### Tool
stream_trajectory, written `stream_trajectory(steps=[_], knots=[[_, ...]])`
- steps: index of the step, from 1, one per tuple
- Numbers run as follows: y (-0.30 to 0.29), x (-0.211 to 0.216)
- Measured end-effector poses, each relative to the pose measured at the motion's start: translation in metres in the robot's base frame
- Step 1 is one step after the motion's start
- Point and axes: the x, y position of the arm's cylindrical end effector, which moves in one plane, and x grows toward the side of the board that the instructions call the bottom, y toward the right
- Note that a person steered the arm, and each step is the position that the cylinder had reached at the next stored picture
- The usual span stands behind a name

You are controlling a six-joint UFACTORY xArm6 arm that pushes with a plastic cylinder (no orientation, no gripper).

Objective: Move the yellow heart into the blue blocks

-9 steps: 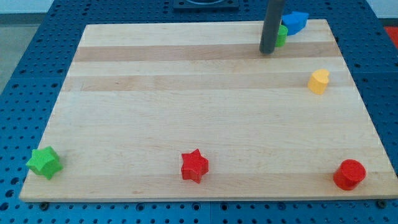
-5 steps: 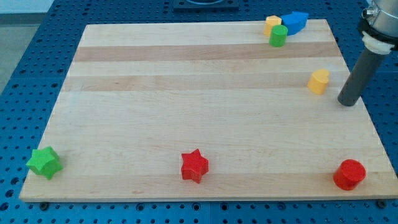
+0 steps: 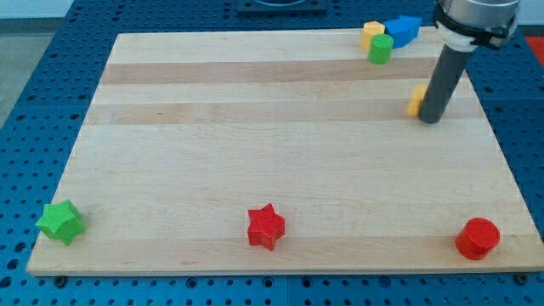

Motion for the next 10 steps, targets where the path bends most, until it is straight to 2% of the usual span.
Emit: stream_trajectory(steps=[2, 4, 10], knots=[[-0.009, -0.044], [-0.043, -0.080], [-0.033, -0.112]])
